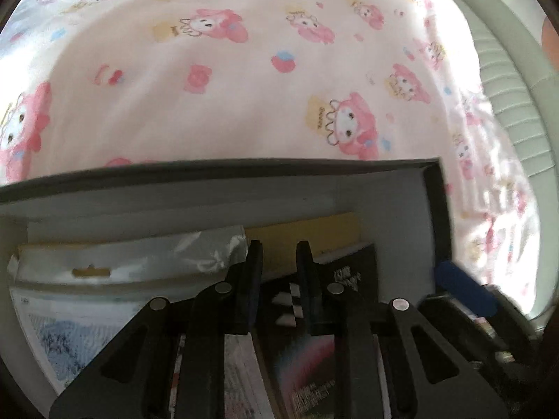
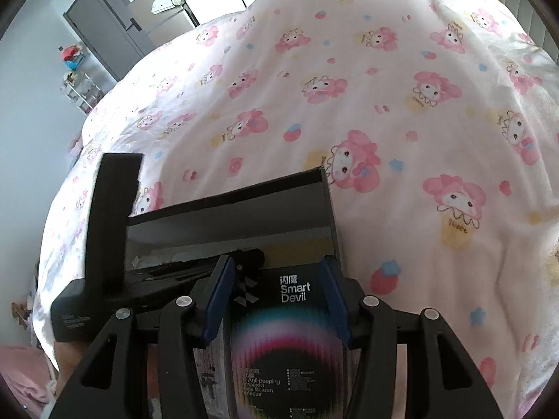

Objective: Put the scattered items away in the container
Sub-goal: 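Release the Smart Devil box upright inside the box and open the left gripper, then lift the left gripper out of the box, then move the left gripper over the pile of scattered items toward the wooden comb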

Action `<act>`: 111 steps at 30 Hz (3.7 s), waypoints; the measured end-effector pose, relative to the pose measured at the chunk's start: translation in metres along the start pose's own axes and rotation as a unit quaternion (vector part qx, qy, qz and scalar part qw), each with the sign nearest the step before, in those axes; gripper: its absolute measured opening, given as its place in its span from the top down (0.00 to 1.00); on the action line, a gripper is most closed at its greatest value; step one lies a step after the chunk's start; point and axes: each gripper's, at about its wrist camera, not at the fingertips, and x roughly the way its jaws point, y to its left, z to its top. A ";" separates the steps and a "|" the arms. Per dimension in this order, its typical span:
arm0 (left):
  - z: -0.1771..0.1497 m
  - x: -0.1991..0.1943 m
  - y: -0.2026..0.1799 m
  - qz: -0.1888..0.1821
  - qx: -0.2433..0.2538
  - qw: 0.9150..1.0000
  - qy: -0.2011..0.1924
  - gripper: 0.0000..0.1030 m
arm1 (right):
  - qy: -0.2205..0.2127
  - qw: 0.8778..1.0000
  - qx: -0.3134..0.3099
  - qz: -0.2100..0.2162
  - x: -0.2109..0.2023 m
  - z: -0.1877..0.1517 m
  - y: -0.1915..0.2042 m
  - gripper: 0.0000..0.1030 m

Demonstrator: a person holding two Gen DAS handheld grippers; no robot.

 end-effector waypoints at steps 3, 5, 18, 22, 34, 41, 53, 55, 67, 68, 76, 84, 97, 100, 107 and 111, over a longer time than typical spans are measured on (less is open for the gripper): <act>-0.004 -0.032 0.015 0.013 -0.008 0.999 -0.045 0.81 | 0.009 1.000 -0.010 0.004 0.001 -0.007 0.007 0.54; -0.005 -0.037 0.025 0.056 -0.012 0.997 -0.048 0.81 | 0.022 0.999 -0.022 0.010 0.006 -0.013 0.015 0.54; -0.026 -0.059 0.049 0.059 -0.021 0.996 -0.067 0.80 | 0.045 0.995 -0.076 -0.038 0.026 -0.031 0.045 0.54; -0.053 -0.092 0.029 0.048 0.010 0.993 -0.104 0.73 | 0.018 0.996 -0.073 -0.045 0.003 -0.033 0.047 0.54; -0.145 -0.177 -0.021 0.020 0.083 0.983 -0.162 0.63 | -0.095 0.990 -0.083 -0.059 -0.102 -0.067 0.076 0.49; -0.190 -0.200 -0.025 0.020 0.108 0.981 -0.162 0.62 | -0.104 0.989 -0.085 -0.058 -0.131 -0.115 0.090 0.49; -0.236 -0.229 -0.011 -0.008 0.102 0.981 -0.166 0.61 | -0.105 0.988 -0.100 -0.046 -0.153 -0.163 0.124 0.49; -0.243 -0.234 -0.006 -0.002 0.106 0.980 -0.171 0.61 | -0.099 0.989 -0.103 -0.039 -0.153 -0.167 0.129 0.49; -0.273 -0.264 0.085 0.032 0.015 0.981 -0.190 0.62 | -0.050 0.987 -0.154 0.002 -0.110 -0.183 0.207 0.49; -0.278 -0.269 0.097 0.038 0.005 0.980 -0.195 0.62 | -0.048 0.985 -0.164 0.007 -0.105 -0.184 0.217 0.49; -0.302 -0.288 0.183 0.050 -0.080 0.970 -0.223 0.61 | 0.020 0.973 -0.221 0.056 -0.053 -0.194 0.296 0.49; -0.302 -0.287 0.265 0.057 -0.147 0.964 -0.214 0.61 | 0.065 0.969 -0.228 0.066 -0.006 -0.192 0.327 0.49; -0.263 -0.241 0.325 0.029 -0.181 0.973 -0.142 0.61 | 0.152 0.956 -0.251 0.029 0.084 -0.192 0.347 0.49; -0.254 -0.230 0.335 0.028 -0.190 0.974 -0.121 0.61 | 0.158 0.952 -0.262 0.022 0.097 -0.190 0.352 0.49; -0.238 -0.212 0.331 0.008 -0.164 0.982 -0.089 0.61 | 0.196 0.945 -0.263 -0.004 0.139 -0.189 0.354 0.47; -0.226 -0.202 0.329 -0.001 -0.165 0.984 -0.071 0.61 | 0.199 0.946 -0.257 0.007 0.146 -0.189 0.354 0.40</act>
